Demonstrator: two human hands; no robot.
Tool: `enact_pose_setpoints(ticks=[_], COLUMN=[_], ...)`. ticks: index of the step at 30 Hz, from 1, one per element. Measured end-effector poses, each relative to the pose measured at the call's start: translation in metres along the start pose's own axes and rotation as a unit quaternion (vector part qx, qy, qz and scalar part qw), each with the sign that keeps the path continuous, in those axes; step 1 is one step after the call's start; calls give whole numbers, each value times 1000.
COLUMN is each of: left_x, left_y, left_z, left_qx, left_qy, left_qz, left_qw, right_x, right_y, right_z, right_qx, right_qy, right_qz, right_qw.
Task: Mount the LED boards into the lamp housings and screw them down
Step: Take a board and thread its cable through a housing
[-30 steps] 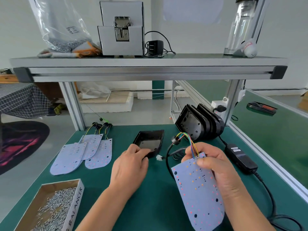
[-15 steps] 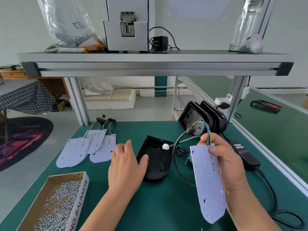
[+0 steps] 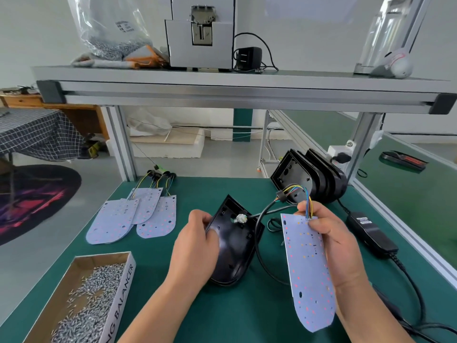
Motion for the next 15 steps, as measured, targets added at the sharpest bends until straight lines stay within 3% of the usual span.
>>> enact_pose_setpoints(ticks=[15], left_x=[15], left_y=[-3], left_z=[-9], left_qx=[-20], left_qy=[87], left_qz=[56], left_qw=[994], right_x=[-11], right_y=[13], right_z=[-12], right_qx=[-84], right_qy=[-10], right_qz=[47], right_qw=[995])
Point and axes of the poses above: each hand's wrist, its own z-axis towards the middle knuckle, its own y-axis out of the palm, x = y × z, the point moved 1 cm from there along z, towards the middle knuckle, and after that the axes turned 7 degrees about -z, right-handed, at the moved point
